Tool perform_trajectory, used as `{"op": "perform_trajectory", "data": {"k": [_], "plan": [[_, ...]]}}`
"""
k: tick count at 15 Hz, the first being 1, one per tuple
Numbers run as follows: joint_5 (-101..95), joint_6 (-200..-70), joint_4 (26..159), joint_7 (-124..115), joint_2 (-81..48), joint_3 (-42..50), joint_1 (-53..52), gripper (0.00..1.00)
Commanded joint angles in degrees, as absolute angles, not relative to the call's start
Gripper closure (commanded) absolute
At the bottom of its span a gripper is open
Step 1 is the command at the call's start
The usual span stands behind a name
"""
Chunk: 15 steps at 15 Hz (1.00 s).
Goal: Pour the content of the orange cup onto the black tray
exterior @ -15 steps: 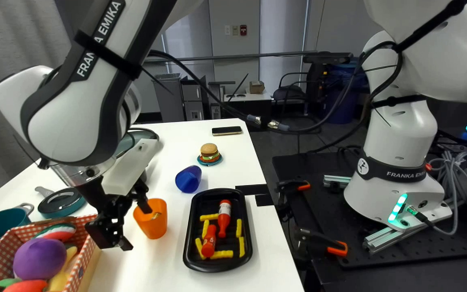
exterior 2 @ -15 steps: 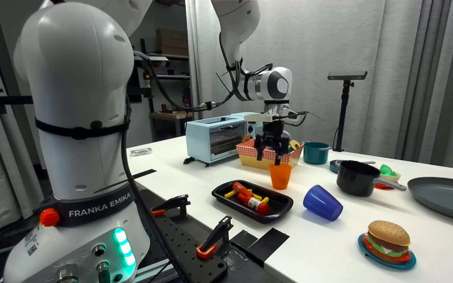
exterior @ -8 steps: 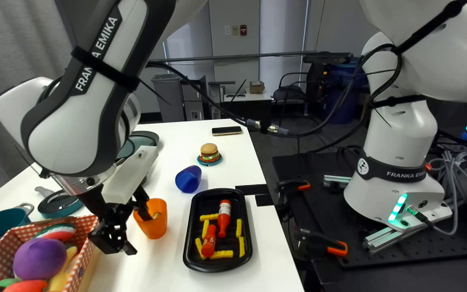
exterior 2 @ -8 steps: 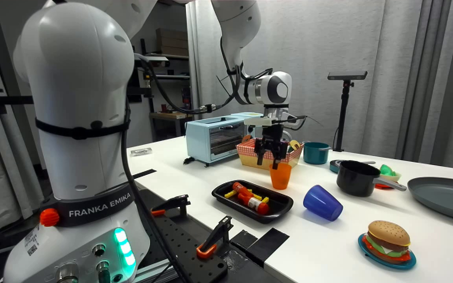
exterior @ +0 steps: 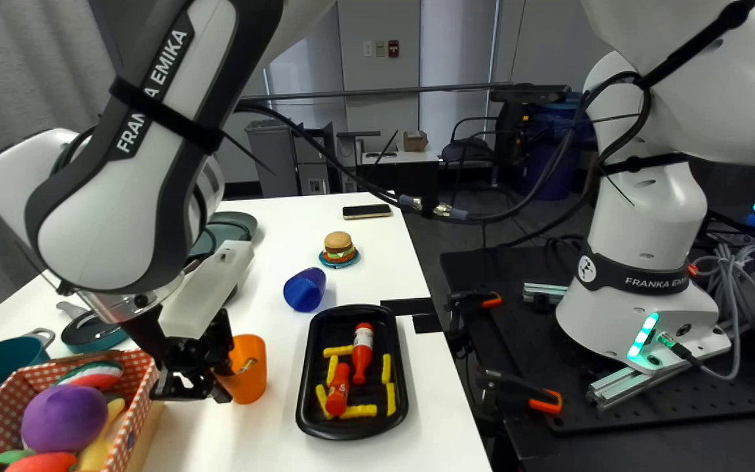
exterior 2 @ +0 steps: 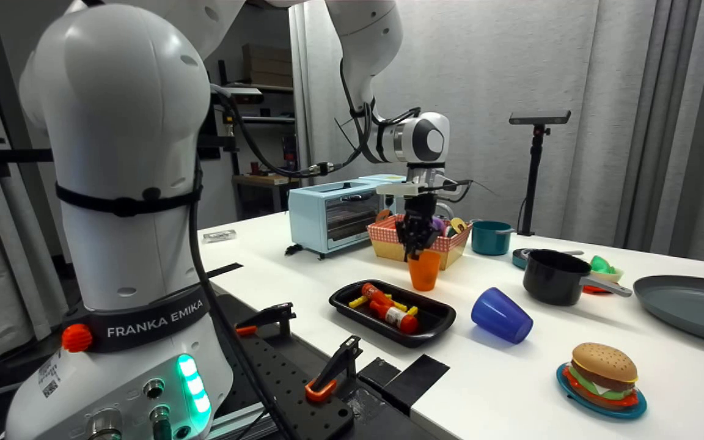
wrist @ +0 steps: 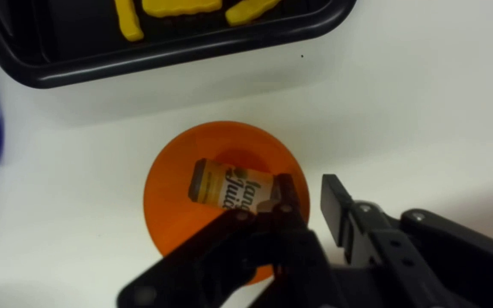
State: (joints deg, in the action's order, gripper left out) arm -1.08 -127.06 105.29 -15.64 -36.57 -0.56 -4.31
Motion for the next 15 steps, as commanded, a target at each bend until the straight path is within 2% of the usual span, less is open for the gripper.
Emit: {"op": "perform_trajectory", "data": {"k": [1,15], "plan": [[0.3,-127.9,104.4,-17.0,-37.1,0.1,-5.1,1.00],[1.8,-129.0,113.5,-16.8,-26.5,0.1,-4.5,0.99]]}}
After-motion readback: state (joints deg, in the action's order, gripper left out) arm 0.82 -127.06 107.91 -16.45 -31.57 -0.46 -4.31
